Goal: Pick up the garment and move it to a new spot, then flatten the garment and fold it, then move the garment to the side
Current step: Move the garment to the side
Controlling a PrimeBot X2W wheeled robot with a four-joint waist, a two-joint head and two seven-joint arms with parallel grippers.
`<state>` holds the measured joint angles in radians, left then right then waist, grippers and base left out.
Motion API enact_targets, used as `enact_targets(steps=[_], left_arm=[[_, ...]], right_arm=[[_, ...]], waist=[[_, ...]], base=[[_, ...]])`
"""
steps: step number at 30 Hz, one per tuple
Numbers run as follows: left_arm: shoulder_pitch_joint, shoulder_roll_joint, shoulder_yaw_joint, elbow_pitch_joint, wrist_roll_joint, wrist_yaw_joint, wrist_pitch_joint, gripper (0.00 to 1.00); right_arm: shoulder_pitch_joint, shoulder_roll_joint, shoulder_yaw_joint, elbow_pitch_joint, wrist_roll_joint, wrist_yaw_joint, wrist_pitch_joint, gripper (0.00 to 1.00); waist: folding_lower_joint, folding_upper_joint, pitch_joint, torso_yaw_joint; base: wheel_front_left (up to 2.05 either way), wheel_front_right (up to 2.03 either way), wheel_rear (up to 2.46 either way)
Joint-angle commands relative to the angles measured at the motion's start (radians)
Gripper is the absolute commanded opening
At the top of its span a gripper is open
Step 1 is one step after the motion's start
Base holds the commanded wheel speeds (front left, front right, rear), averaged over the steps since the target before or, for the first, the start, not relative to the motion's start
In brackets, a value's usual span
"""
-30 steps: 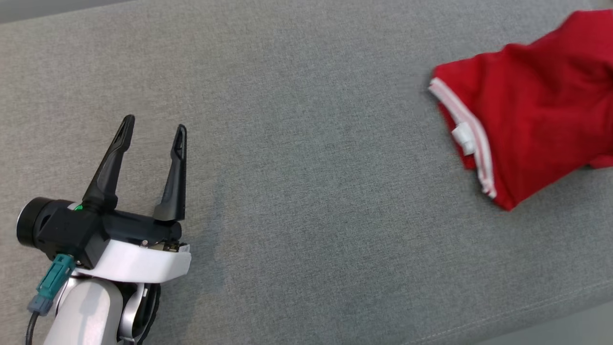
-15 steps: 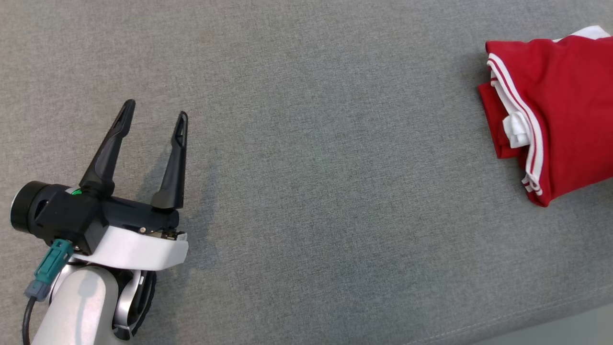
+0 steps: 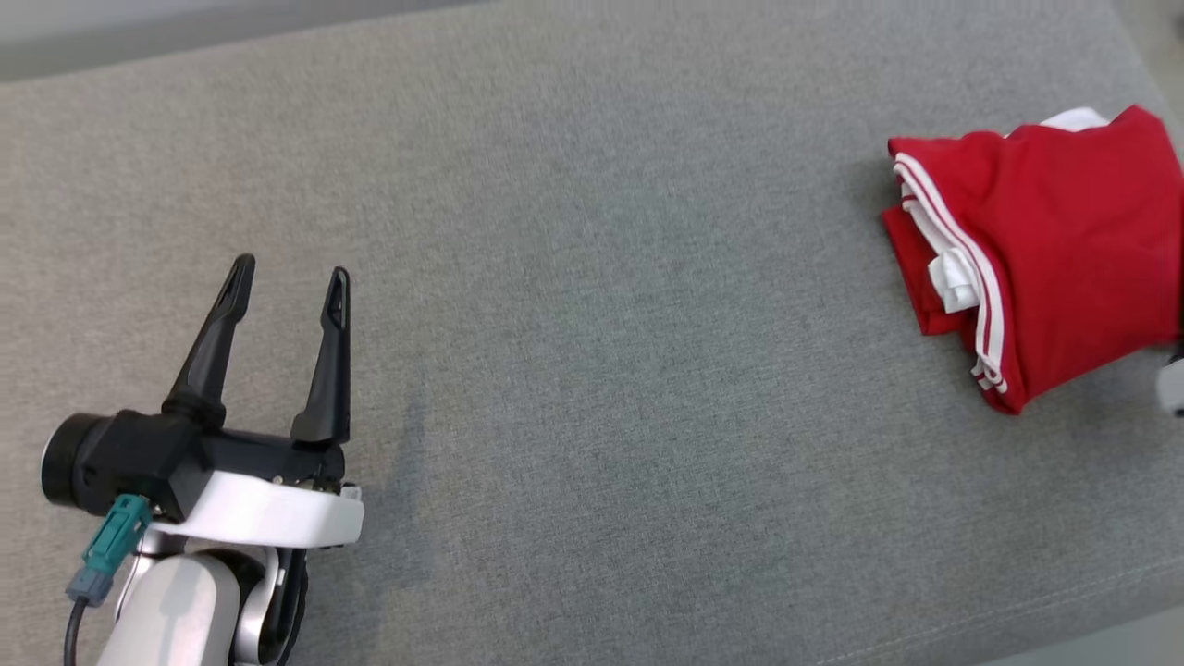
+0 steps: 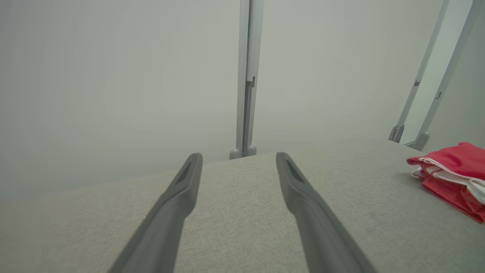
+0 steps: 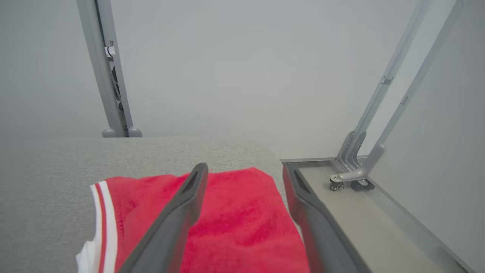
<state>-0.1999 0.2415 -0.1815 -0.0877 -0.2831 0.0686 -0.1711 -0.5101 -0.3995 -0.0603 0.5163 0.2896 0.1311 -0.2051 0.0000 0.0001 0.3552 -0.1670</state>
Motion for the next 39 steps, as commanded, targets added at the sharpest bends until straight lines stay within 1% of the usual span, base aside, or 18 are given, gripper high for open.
enact_targets(steps=[1, 6, 7, 9, 12, 15, 17, 23, 39], left_arm=[[0.015, 0.001, 0.005, 0.002, -0.007, 0.007, -0.004, 1.0], [0.054, -0.005, 0.011, 0.011, -0.019, 0.023, -0.006, 1.0], [0.07, -0.008, 0.014, 0.014, -0.025, 0.029, -0.01, 1.0], [0.087, -0.009, 0.015, 0.019, -0.028, 0.032, -0.011, 1.0], [0.111, -0.008, 0.019, 0.025, -0.036, 0.039, -0.011, 1.0], [0.138, -0.012, 0.012, 0.026, -0.034, 0.046, -0.01, 1.0], [0.151, -0.01, 0.015, 0.022, -0.032, 0.053, -0.008, 1.0], [0.188, 0.002, 0.019, 0.02, -0.047, 0.056, 0.006, 1.0], [0.296, 0.012, -0.003, -0.004, -0.053, 0.078, 0.045, 1.0]], right_arm=[[0.031, 0.02, -0.01, -0.042, -0.009, -0.001, 0.0, 1.0], [0.138, 0.127, -0.019, -0.235, -0.035, -0.001, 0.042, 1.0], [0.182, 0.171, -0.022, -0.309, -0.047, -0.001, 0.063, 1.0], [0.222, 0.213, -0.016, -0.377, -0.061, -0.001, 0.085, 1.0], [0.278, 0.259, -0.011, -0.452, -0.081, -0.001, 0.121, 1.0], [0.323, 0.287, 0.001, -0.503, -0.093, -0.001, 0.153, 1.0], [0.346, 0.295, 0.007, -0.525, -0.099, -0.001, 0.17, 1.0], [0.41, 0.318, 0.016, -0.556, -0.103, -0.001, 0.197, 1.0], [0.594, 0.34, 0.005, -0.668, -0.104, -0.001, 0.245, 1.0]], waist=[[0.0, -0.0001, -0.038, 0.006], [0.0, -0.0001, -0.1, 0.034], [0.0, -0.0001, -0.124, 0.048], [0.0, -0.0001, -0.146, 0.063], [0.0, -0.0001, -0.174, 0.083], [0.0, -0.0001, -0.197, 0.102], [0.0, -0.0001, -0.209, 0.112], [0.0, -0.0001, -0.248, 0.13], [0.0, -0.0001, -0.352, 0.139]], base=[[0.0, 0.0, 0.0], [0.0, 0.0, 0.0], [0.0, 0.0, 0.0], [0.0, 0.0, 0.0], [0.0, 0.0, 0.0], [0.0, 0.0, 0.0], [0.0, 0.0, 0.0], [0.0, 0.0, 0.0], [0.0, 0.0, 0.0]])
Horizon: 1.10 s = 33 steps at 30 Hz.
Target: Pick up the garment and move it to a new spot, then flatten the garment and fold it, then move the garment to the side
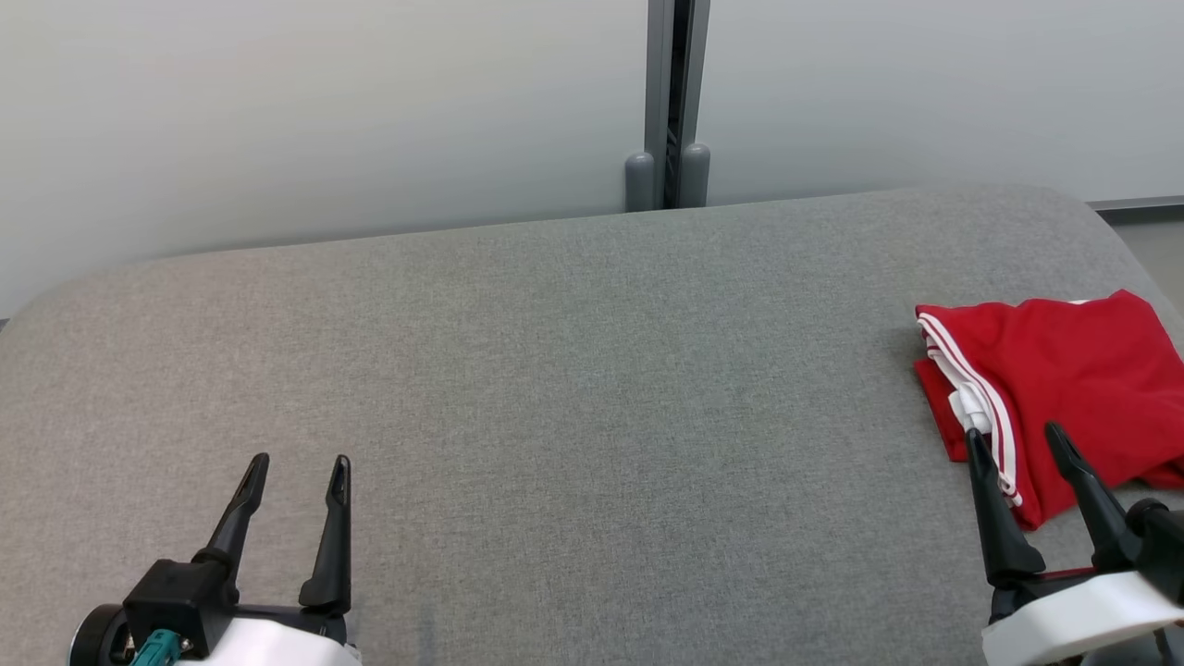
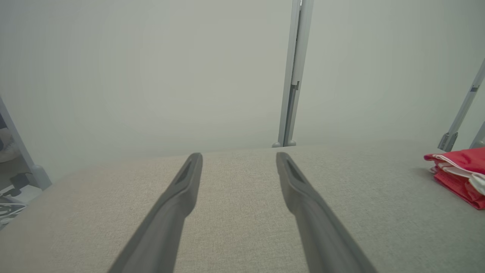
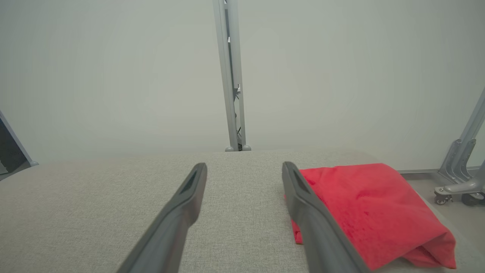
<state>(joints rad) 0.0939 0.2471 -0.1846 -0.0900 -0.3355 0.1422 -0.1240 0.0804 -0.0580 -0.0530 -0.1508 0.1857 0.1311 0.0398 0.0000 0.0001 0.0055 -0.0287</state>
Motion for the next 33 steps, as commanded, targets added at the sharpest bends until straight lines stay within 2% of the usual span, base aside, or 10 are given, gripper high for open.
enact_targets(steps=[1, 15, 33], left_arm=[[0.008, 0.008, 0.0, -0.004, -0.001, 0.009, 0.0, 1.0], [0.05, 0.019, 0.009, -0.04, -0.012, 0.036, 0.026, 1.0], [0.051, 0.03, -0.003, -0.053, -0.018, 0.038, 0.04, 1.0]], right_arm=[[0.012, -0.001, -0.003, -0.009, 0.0, -0.001, 0.003, 1.0], [0.05, 0.005, -0.019, -0.041, 0.004, -0.001, 0.012, 1.0], [0.05, 0.005, -0.028, -0.023, 0.019, -0.001, 0.0, 1.0]], waist=[[0.0, -0.0001, -0.006, 0.002], [0.0, -0.0001, -0.016, 0.023], [0.0, -0.0001, -0.014, 0.036]], base=[[0.0, 0.0, 0.0], [0.0, 0.0, 0.0], [0.0, 0.0, 0.0]])
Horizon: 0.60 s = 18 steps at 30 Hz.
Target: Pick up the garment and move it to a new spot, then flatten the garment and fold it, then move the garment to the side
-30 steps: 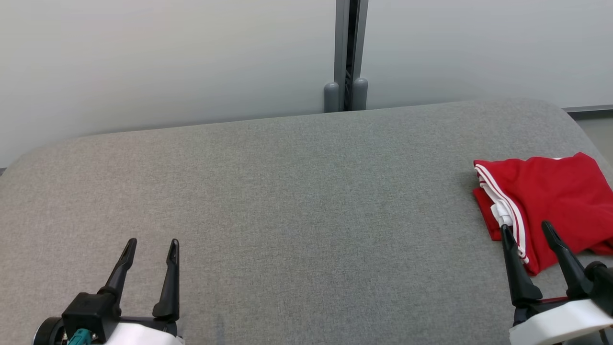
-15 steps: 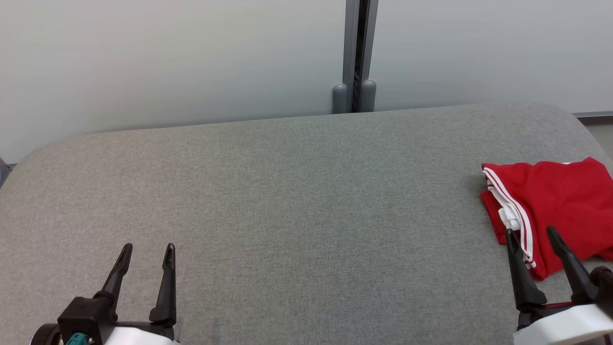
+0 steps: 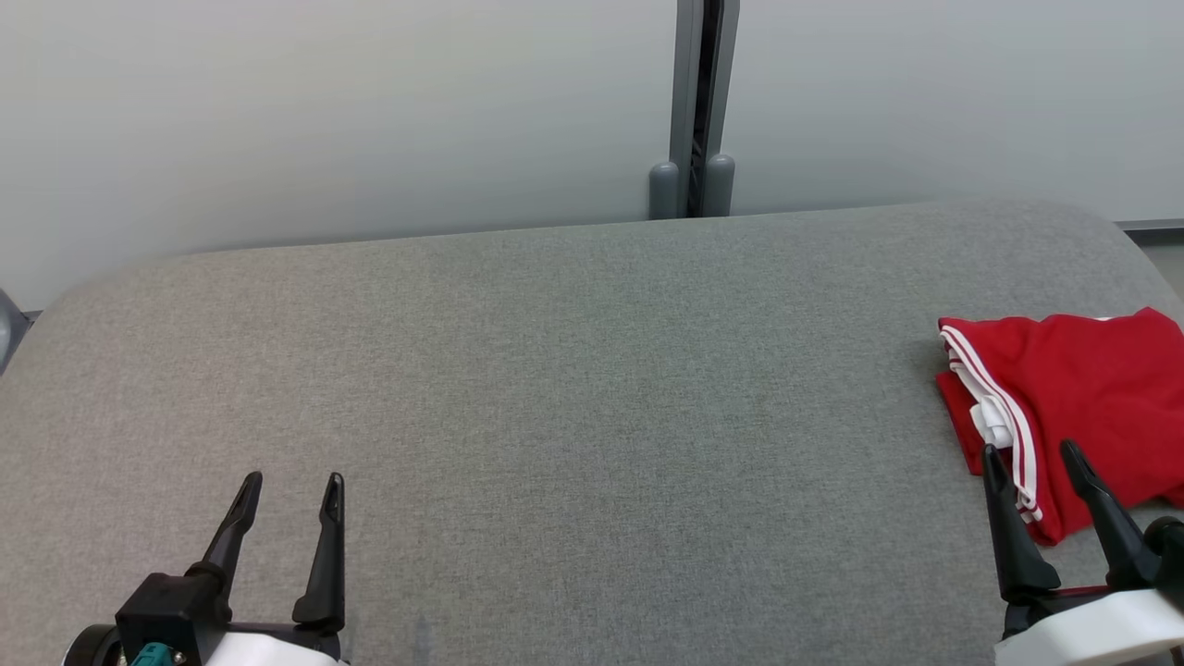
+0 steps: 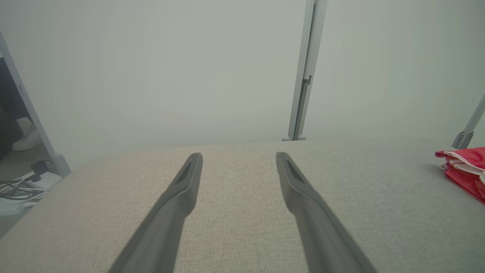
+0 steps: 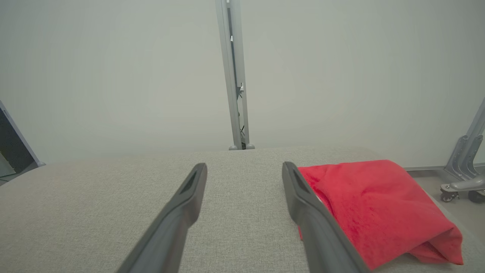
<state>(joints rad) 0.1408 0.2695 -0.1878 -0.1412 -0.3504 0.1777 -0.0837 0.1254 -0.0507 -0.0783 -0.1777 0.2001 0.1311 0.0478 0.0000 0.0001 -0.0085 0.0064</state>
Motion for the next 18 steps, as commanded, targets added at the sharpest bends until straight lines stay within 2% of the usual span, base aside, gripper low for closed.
enact_targets(steps=[1, 11, 12, 18], left_arm=[[0.003, 0.008, -0.001, -0.001, -0.004, 0.002, 0.001, 1.0], [-0.009, 0.014, -0.005, 0.01, -0.009, -0.006, -0.008, 1.0], [0.0, 0.006, -0.007, 0.011, -0.009, -0.002, -0.004, 0.0], [0.026, -0.031, -0.027, 0.066, -0.016, -0.002, -0.003, 0.0]], right_arm=[[0.005, -0.002, -0.003, 0.005, 0.006, -0.001, -0.009, 1.0], [0.002, -0.002, -0.003, 0.009, 0.01, -0.001, -0.011, 1.0], [0.001, 0.0, -0.001, 0.008, 0.01, 0.0, -0.006, 0.0], [0.025, 0.018, 0.005, 0.066, 0.015, 0.0, -0.004, 0.0]], waist=[[0.0, -0.0001, -0.001, 0.002], [0.0, -0.0001, 0.0, 0.007], [0.0, -0.0001, 0.0, 0.007], [0.0, -0.0001, 0.0, 0.007]], base=[[0.0, 0.0, 0.0], [0.0, 0.0, 0.0], [0.0, 0.0, 0.0], [0.0, 0.0, 0.0]])
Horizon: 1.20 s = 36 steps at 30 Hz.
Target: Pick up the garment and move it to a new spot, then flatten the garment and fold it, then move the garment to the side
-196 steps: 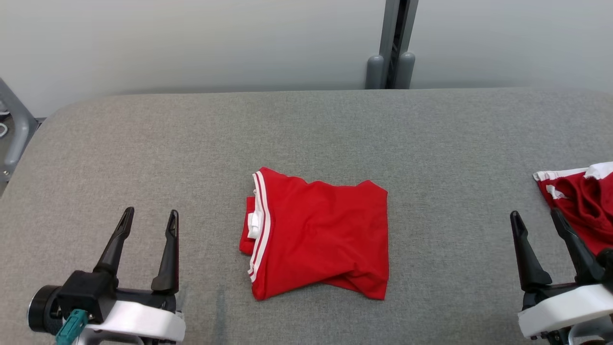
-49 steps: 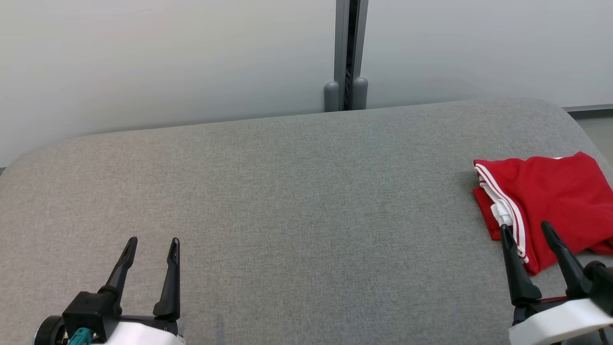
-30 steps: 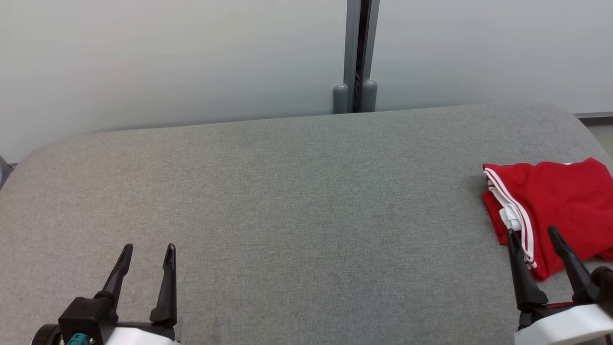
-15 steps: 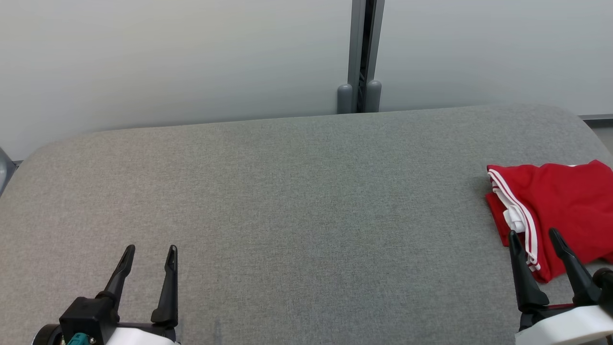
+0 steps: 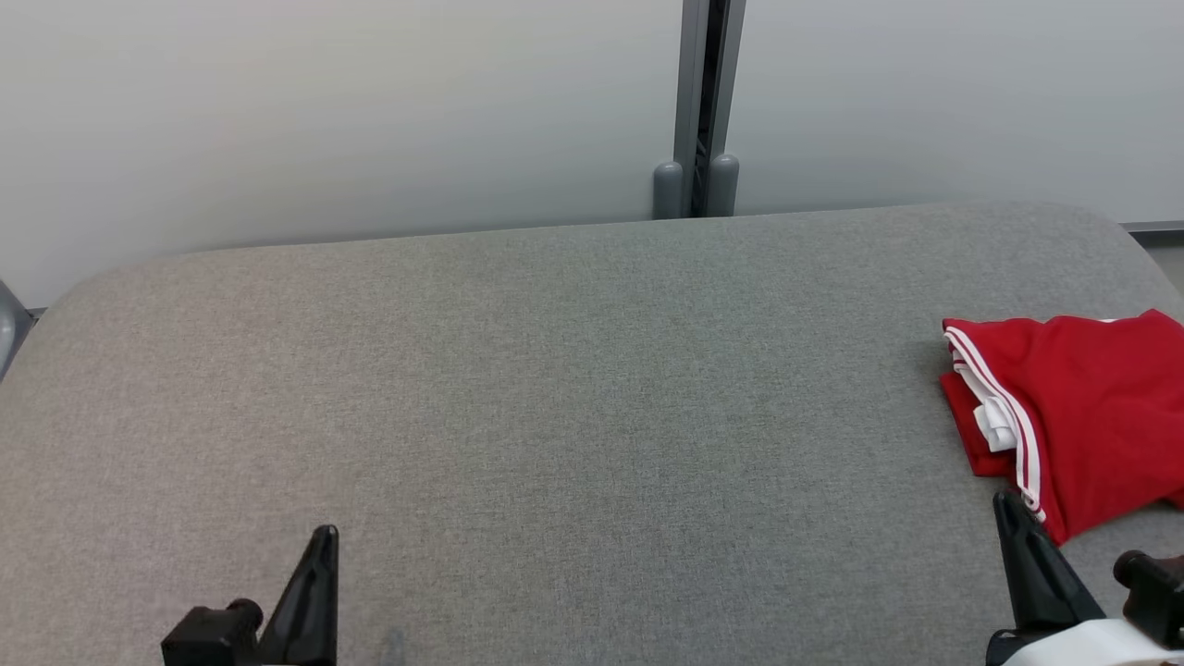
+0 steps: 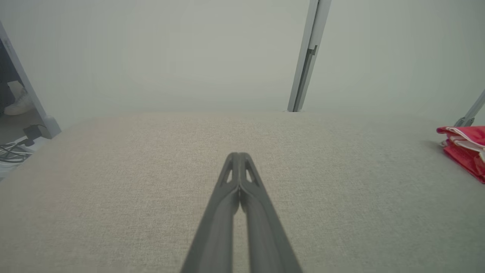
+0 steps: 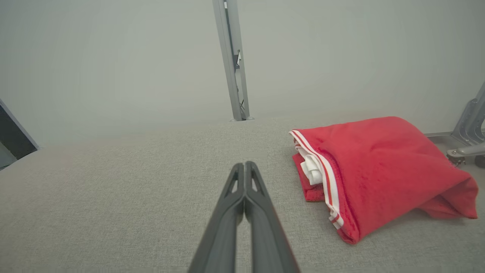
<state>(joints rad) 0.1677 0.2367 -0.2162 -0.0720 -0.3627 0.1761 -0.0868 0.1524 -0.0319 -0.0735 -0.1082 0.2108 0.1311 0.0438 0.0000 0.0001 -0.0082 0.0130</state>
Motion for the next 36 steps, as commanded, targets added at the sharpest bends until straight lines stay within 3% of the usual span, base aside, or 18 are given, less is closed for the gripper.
enact_targets(steps=[1, 17, 36], left_arm=[[0.001, -0.003, 0.0, 0.003, -0.011, -0.002, 0.001, 0.0], [-0.032, -0.027, 0.064, 0.046, -0.306, -0.07, 0.031, 0.0], [-0.06, -0.056, 0.129, 0.077, -0.553, -0.13, 0.066, 0.0]], right_arm=[[0.001, 0.0, 0.001, 0.004, 0.012, 0.0, 0.0, 0.0], [-0.04, -0.017, 0.021, 0.061, 0.337, 0.0, -0.004, 0.0], [-0.076, -0.026, 0.03, 0.111, 0.61, 0.0, 0.001, 0.0]], waist=[[0.0, -0.0001, 0.0, 0.0], [0.0, -0.0001, 0.002, -0.002], [0.0, -0.0001, 0.004, -0.004]], base=[[0.0, 0.0, 0.0], [0.0, 0.0, 0.0], [0.0, 0.0, 0.0]])
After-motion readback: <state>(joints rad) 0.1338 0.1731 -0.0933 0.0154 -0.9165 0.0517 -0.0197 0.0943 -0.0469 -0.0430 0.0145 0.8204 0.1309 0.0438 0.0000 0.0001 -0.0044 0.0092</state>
